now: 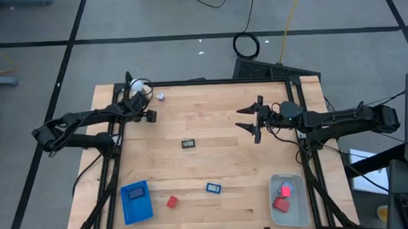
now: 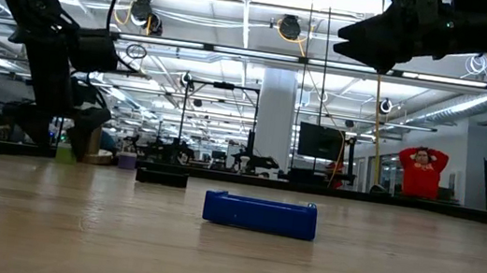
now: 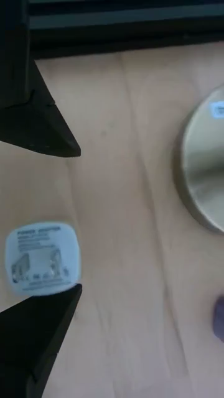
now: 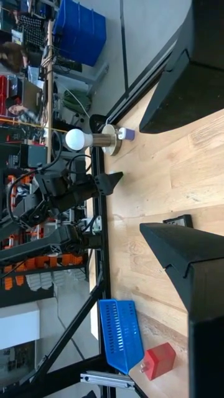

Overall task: Pick & Place Office items
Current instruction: Put the light green charger adapter into the gray bin

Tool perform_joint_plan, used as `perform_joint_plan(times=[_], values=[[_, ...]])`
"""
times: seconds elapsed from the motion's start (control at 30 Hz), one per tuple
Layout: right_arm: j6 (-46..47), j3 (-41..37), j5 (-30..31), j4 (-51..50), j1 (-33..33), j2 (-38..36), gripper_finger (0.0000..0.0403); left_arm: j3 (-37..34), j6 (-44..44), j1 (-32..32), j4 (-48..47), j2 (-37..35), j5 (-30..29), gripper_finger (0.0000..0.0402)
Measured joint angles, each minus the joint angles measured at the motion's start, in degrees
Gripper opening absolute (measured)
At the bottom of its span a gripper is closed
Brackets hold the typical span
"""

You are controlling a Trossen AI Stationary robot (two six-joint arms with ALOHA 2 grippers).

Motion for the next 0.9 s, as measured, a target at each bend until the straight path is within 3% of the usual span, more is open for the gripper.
perform_joint_plan(times=[0.9], values=[[1.5,0.0,0.0,2.2,0.0,0.0,0.0242,0.0,-1.6,-2.6,0.4,0.0,-1.5,0.0347]])
